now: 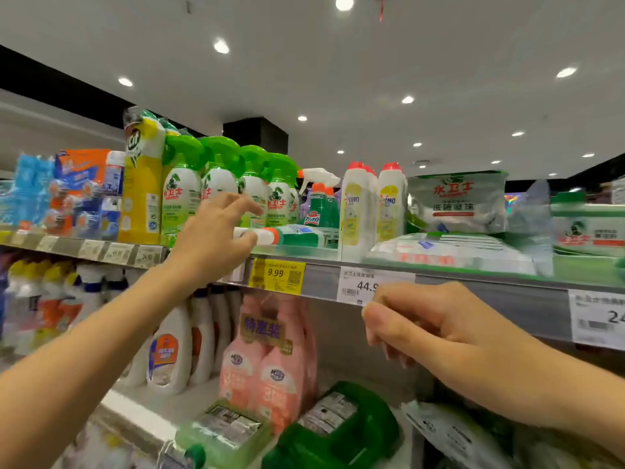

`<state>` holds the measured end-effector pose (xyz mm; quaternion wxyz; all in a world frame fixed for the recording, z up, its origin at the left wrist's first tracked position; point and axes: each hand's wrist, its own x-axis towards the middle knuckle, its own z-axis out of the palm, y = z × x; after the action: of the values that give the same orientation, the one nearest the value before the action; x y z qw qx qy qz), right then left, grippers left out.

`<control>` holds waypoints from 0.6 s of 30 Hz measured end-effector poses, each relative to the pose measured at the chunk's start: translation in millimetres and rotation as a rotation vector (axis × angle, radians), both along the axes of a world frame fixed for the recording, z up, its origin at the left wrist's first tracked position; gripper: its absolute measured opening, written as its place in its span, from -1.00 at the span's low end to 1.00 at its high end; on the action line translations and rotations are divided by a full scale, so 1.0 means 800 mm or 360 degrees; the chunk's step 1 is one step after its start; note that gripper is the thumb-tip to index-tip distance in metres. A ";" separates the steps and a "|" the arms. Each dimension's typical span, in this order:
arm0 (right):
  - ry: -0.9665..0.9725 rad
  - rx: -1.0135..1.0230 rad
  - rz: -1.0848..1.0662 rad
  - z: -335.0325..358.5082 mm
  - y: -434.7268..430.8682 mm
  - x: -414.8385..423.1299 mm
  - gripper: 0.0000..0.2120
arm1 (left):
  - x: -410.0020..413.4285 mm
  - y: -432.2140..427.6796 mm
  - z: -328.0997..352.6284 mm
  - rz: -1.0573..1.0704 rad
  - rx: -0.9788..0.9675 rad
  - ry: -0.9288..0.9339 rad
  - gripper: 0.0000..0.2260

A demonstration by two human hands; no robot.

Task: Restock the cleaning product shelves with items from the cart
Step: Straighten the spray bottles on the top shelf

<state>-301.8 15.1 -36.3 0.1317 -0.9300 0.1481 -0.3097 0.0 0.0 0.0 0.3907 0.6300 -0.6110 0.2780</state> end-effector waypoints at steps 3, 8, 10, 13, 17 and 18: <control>-0.0122 0.0022 0.0132 0.007 -0.020 0.010 -0.51 | 0.017 -0.021 0.004 -0.0022 0.0337 0.0026 -0.71; -0.0248 0.0055 0.0154 0.012 -0.037 0.029 -0.54 | 0.042 -0.039 0.009 -0.0215 0.0531 0.0091 -0.41; -0.0277 0.0061 0.0135 0.014 -0.042 0.037 -0.56 | 0.053 -0.047 0.014 -0.0314 0.0568 -0.0033 -0.26; -0.0323 0.0079 0.0144 0.029 -0.041 0.062 -0.63 | 0.063 -0.057 0.016 -0.0348 0.0547 -0.0171 -0.31; -0.0461 -0.0033 0.0074 0.058 -0.039 0.109 -0.74 | 0.070 -0.064 0.017 -0.0340 0.0388 -0.0255 -0.48; -0.0486 -0.0111 0.0026 0.067 -0.042 0.121 -0.78 | 0.069 -0.066 0.020 -0.0354 0.0351 -0.0239 -0.50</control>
<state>-204.8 -18.6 17.2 0.1229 -0.8772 0.1080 -0.4513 55.2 -52.4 15.7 0.3007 0.5749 -0.7313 0.2105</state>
